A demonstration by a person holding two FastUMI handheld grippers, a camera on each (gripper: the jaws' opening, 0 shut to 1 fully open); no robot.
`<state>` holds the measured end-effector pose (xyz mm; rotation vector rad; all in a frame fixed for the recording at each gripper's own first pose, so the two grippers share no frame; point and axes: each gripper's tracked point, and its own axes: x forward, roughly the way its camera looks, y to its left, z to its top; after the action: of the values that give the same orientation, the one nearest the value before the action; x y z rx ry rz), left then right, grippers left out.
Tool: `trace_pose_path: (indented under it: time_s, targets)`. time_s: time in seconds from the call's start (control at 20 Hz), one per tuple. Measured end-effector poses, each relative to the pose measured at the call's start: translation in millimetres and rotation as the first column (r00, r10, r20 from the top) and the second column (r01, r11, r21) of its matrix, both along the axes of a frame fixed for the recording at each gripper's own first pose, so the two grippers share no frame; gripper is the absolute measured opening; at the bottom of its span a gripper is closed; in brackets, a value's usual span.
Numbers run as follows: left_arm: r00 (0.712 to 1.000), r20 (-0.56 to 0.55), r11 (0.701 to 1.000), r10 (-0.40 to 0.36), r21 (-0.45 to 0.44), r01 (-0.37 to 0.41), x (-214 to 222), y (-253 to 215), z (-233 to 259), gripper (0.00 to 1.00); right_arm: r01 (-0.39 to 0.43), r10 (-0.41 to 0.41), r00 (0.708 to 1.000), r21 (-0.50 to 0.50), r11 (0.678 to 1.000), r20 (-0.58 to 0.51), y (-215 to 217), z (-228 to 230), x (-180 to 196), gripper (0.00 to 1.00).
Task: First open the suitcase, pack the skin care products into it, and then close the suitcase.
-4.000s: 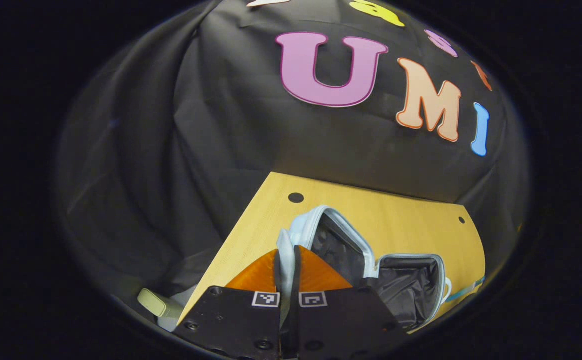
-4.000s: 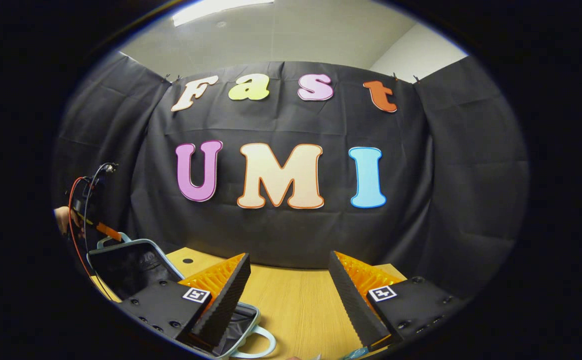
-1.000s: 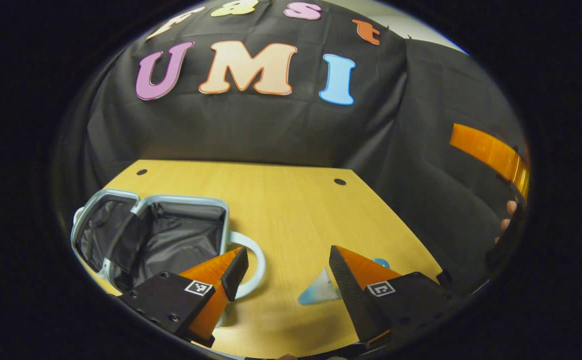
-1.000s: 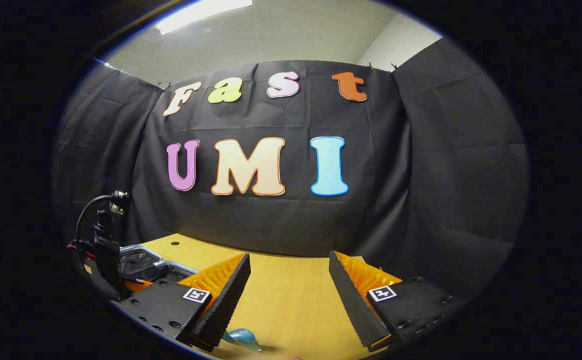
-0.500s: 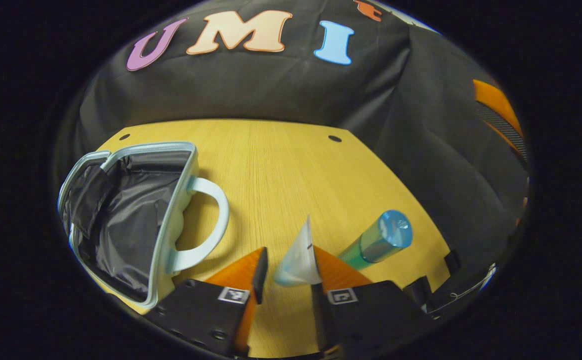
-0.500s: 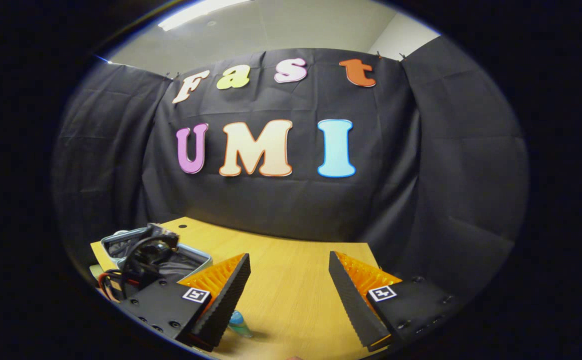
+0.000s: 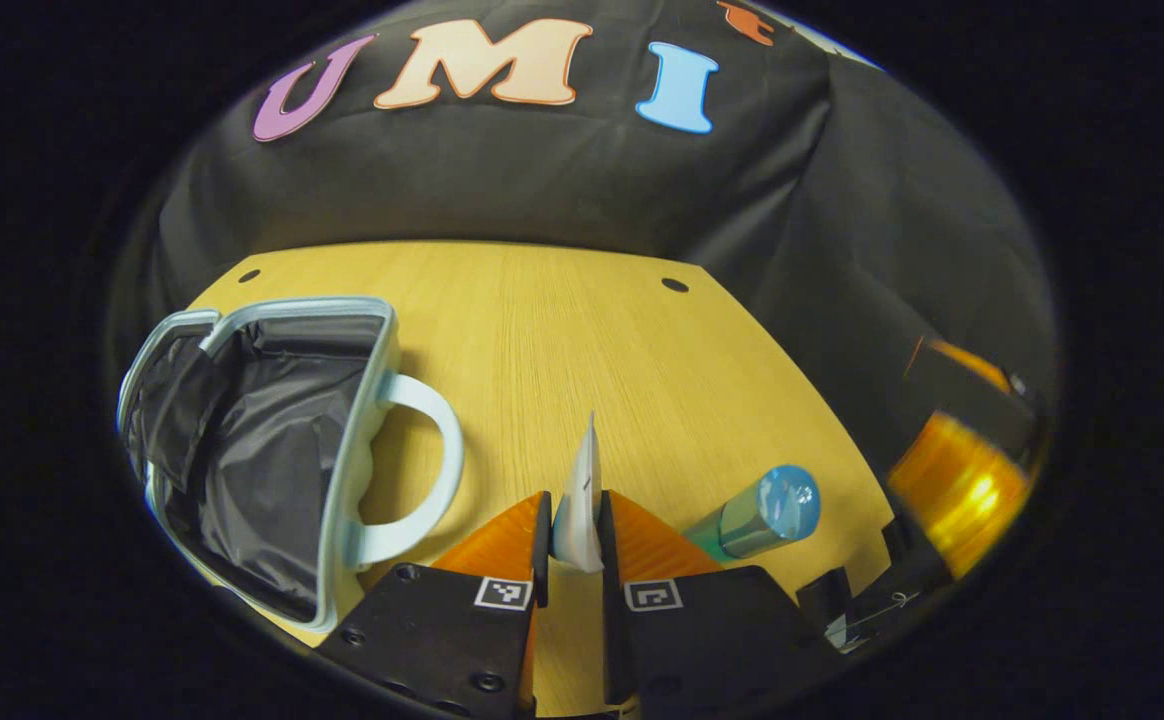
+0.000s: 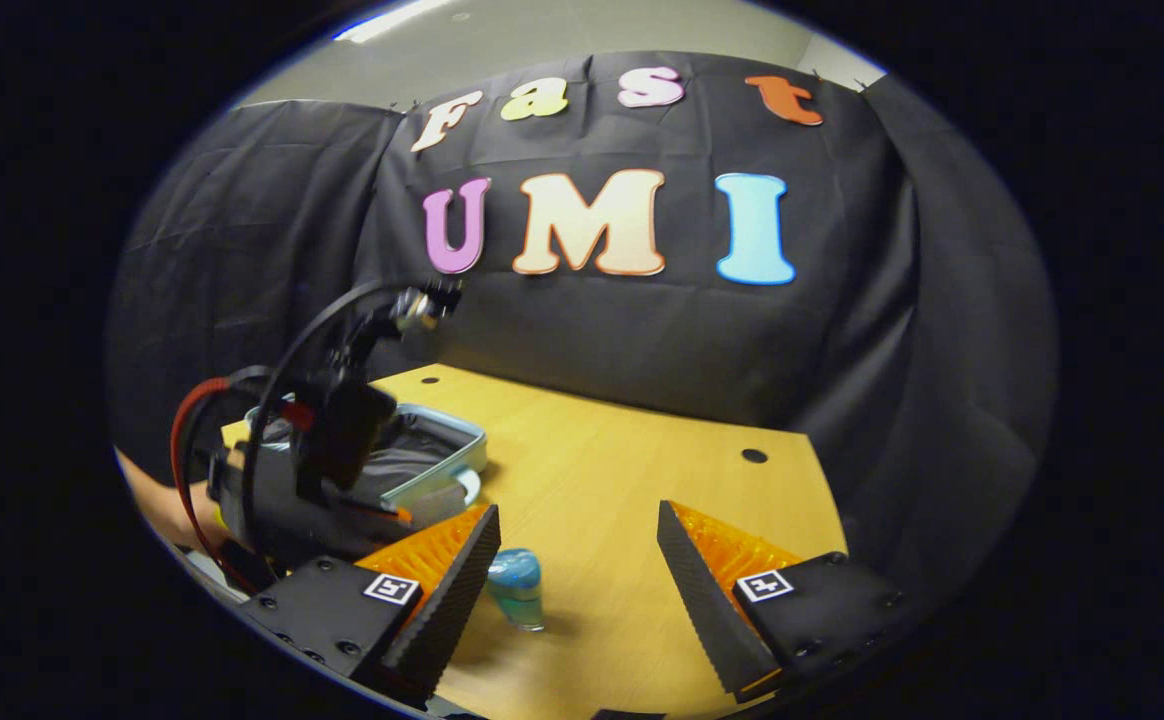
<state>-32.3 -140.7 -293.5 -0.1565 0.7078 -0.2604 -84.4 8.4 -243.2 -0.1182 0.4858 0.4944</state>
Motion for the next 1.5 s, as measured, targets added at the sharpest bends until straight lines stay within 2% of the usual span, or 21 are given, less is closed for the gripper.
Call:
trace_pose_path:
  time_s: [0.35,0.45,0.5,0.55,0.6,0.65,0.7,0.75,0.8,0.85,0.9,1.1,1.2,1.25,1.35,1.4,1.5]
  targets:
    - [0.995,0.074,0.997,0.071,0.019,-0.073,9.7,35.4,63.7,0.19,-0.087,0.085,0.988,-0.007,0.996,-0.131,15.7,-66.0,-19.8,0.99]
    - [0.993,0.083,0.995,0.086,0.037,-0.089,10.1,45.5,73.1,0.19,-0.132,0.133,0.97,0.017,0.991,-0.204,25.6,-89.5,-35.0,0.98]
    - [0.992,0.089,0.994,0.092,0.05,-0.097,10.2,51.7,77.2,0.19,-0.147,0.153,0.956,0.044,0.988,-0.252,31.6,-97.3,-44.7,0.94]
    - [0.991,0.096,0.992,0.099,0.067,-0.105,10.0,58.7,80.2,0.19,-0.135,0.144,0.955,0.053,0.989,-0.261,32.8,-102.4,-41.9,0.8]
    - [0.99,0.098,0.99,0.105,0.085,-0.113,9.1,66.5,81.7,0.19,-0.12,0.135,0.956,0.074,0.99,-0.259,31.7,-97.8,-40.0,0.74]
    - [0.989,0.093,0.987,0.114,0.1,-0.123,6.8,73.7,80.2,0.19,-0.105,0.123,0.956,0.081,0.991,-0.265,32.2,-96.9,-35.2,0.51]
    - [0.989,0.085,0.985,0.123,0.107,-0.131,4.6,80.9,79.3,0.19,-0.097,0.114,0.959,0.078,0.992,-0.258,32.6,-97.1,-32.3,0.52]
    - [0.988,0.085,0.984,0.132,0.11,-0.141,3.4,88.9,79.4,0.19,-0.093,0.108,0.962,0.07,0.993,-0.25,33.1,-98.2,-28.6,0.48]
    - [0.987,0.077,0.982,0.141,0.117,-0.15,1.7,98.7,77.7,0.19,-0.093,0.106,0.963,0.062,0.994,-0.247,30.9,-97.5,-30.6,0.5]
    - [0.986,0.071,0.979,0.153,0.127,-0.161,0.5,110.1,75.9,0.19,-0.09,0.104,0.963,0.066,0.994,-0.249,32.1,-95.0,-29.4,0.47]
    - [0.984,0.062,0.975,0.166,0.138,-0.173,-0.8,123.1,74.8,0.19,-0.084,0.1,0.963,0.074,0.994,-0.251,35.7,-92.1,-26.8,0.5]
    - [0.981,0.005,0.963,0.193,0.192,-0.191,-6.2,178.8,60.1,0.19,-0.054,0.087,0.959,0.127,0.99,-0.269,62.9,-60.4,-15.0,0.5]
    - [0.98,-0.042,0.959,0.193,0.219,-0.18,-5.8,203.2,45.2,0.19,0.01,0.044,0.974,0.238,0.971,-0.221,84.2,-20.9,10.3,0.2]
    - [0.978,-0.078,0.96,0.192,0.221,-0.171,-4.7,212.5,32.9,0.19,0.047,-0.001,0.978,0.217,0.975,-0.208,91.0,-16.1,28.9,0.05]
    - [0.963,-0.191,0.967,0.193,0.2,-0.154,-7.7,223.7,5.0,0.19,0.065,-0.019,0.966,0.171,0.983,-0.258,100.6,-34.9,30.6,0.09]
    - [0.96,-0.203,0.97,0.192,0.189,-0.154,-4.6,227.6,-1.2,0.22,0.074,-0.03,0.958,0.145,0.987,-0.284,100.9,-45.1,33.0,0.09]
    - [0.96,-0.224,0.975,0.168,0.184,-0.127,-2.0,232.5,-11.3,0.19,0.093,-0.049,0.952,0.13,0.987,-0.303,99.4,-47.1,29.9,0.09]
